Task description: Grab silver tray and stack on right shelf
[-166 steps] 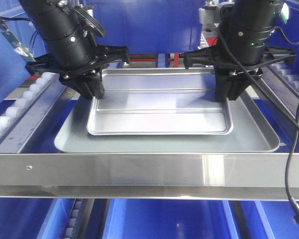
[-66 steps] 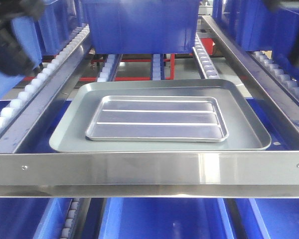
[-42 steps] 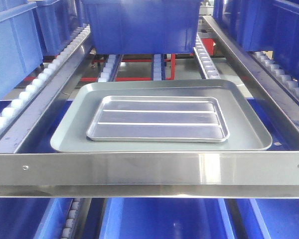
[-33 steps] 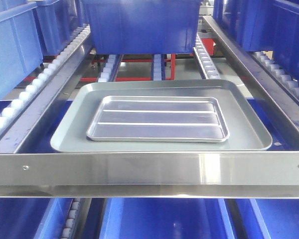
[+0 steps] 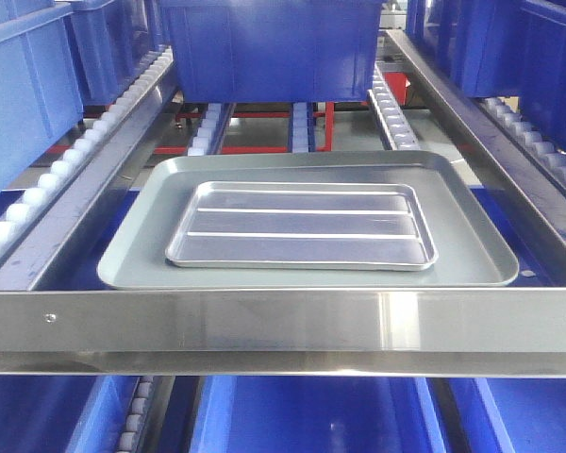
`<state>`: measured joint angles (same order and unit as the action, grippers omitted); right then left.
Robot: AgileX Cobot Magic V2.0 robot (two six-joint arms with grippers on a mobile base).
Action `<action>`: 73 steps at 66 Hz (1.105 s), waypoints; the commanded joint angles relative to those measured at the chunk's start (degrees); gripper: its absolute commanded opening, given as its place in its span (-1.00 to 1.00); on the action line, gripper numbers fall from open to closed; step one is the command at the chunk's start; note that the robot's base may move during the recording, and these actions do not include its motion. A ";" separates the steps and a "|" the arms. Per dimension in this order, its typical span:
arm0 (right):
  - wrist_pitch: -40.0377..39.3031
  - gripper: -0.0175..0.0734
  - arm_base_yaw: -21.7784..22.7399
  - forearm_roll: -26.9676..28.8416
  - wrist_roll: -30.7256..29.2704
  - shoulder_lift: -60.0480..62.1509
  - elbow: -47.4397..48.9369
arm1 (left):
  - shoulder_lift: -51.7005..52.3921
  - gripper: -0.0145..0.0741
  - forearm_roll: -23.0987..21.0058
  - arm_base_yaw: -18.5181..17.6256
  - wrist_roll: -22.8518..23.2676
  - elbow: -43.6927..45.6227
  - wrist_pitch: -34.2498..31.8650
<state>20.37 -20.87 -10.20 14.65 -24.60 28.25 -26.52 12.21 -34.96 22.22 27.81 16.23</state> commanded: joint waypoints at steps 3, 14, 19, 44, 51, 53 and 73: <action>-5.04 -0.49 0.20 -0.83 -0.57 -0.27 1.64 | -0.09 -0.90 0.36 -0.29 0.23 1.70 -4.54; -5.04 -0.49 0.20 -0.83 -0.57 -0.27 1.64 | -0.09 -0.90 -0.43 -0.29 0.23 1.70 -4.98; -5.04 -0.49 0.20 -0.83 -0.57 -0.27 1.64 | 0.34 -0.90 -2.63 -0.18 -4.22 1.70 -5.03; -5.08 -0.49 0.20 -0.83 -0.57 -0.27 1.64 | 19.60 -0.90 -17.72 20.78 -25.26 -14.32 -11.77; -5.08 -0.49 0.20 -0.83 -0.57 -0.27 1.64 | 25.16 -0.90 -17.72 25.86 -25.26 -22.60 -17.90; -5.08 -0.49 0.20 -0.83 -0.57 -0.27 1.64 | 26.65 -0.90 -17.72 27.13 -25.26 -25.11 -19.58; -5.02 -0.49 0.20 -0.83 -0.57 -0.27 1.64 | 28.08 -0.90 -17.72 30.13 -25.26 -30.56 -22.38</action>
<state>20.37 -20.87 -10.20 14.65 -24.60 28.25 0.64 -5.12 -4.92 -2.77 -1.69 -0.86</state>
